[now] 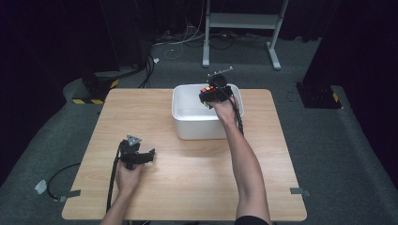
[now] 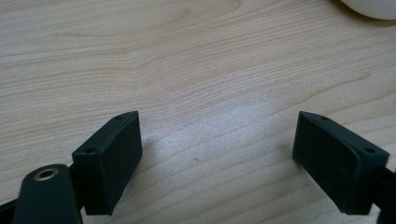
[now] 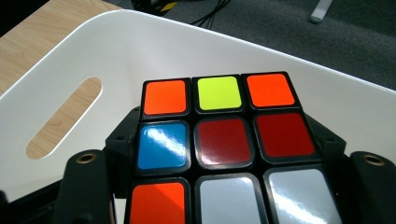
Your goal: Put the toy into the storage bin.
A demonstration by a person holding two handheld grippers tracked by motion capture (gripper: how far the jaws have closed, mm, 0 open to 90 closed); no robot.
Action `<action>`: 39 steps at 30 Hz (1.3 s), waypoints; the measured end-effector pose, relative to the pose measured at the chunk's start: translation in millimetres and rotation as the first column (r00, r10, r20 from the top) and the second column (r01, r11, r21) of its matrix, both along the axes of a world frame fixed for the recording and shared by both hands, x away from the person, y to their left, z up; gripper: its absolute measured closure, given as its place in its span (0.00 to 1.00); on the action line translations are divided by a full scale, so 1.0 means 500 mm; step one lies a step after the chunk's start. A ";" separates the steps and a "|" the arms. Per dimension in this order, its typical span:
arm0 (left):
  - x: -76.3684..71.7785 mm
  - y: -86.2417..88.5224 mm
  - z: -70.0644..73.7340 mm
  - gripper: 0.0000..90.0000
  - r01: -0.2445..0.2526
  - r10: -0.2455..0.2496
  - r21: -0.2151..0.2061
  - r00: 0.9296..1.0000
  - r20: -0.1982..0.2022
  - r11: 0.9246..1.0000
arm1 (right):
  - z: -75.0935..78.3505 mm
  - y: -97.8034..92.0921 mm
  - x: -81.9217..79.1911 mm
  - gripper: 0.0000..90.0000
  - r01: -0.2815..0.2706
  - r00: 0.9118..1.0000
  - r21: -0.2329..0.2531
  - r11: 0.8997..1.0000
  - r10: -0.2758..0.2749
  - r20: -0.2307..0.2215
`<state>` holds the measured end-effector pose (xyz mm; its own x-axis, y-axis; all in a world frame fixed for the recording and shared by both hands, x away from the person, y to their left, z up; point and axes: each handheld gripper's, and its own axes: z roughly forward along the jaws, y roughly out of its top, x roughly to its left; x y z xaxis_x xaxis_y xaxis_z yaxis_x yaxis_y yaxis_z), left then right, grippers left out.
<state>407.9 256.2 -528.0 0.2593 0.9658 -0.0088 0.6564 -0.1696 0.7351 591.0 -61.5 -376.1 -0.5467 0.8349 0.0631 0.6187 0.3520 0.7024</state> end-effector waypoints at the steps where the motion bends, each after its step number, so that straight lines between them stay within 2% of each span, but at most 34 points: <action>1: 0.000 0.000 0.000 0.18 0.000 0.000 0.000 1.000 0.000 1.000 | 0.000 0.000 0.001 0.35 0.002 1.000 0.005 1.000 -0.002 -0.005; 15: 0.000 0.000 0.000 0.18 0.000 0.000 0.001 1.000 0.000 1.000 | -0.004 0.008 -0.002 0.36 -0.021 0.999 -0.002 1.000 0.020 -0.045; 39: -0.001 0.000 0.000 0.18 -0.001 0.001 0.002 1.000 -0.001 1.000 | 0.002 -0.015 -0.027 0.36 -0.007 0.999 0.011 1.000 0.008 -0.045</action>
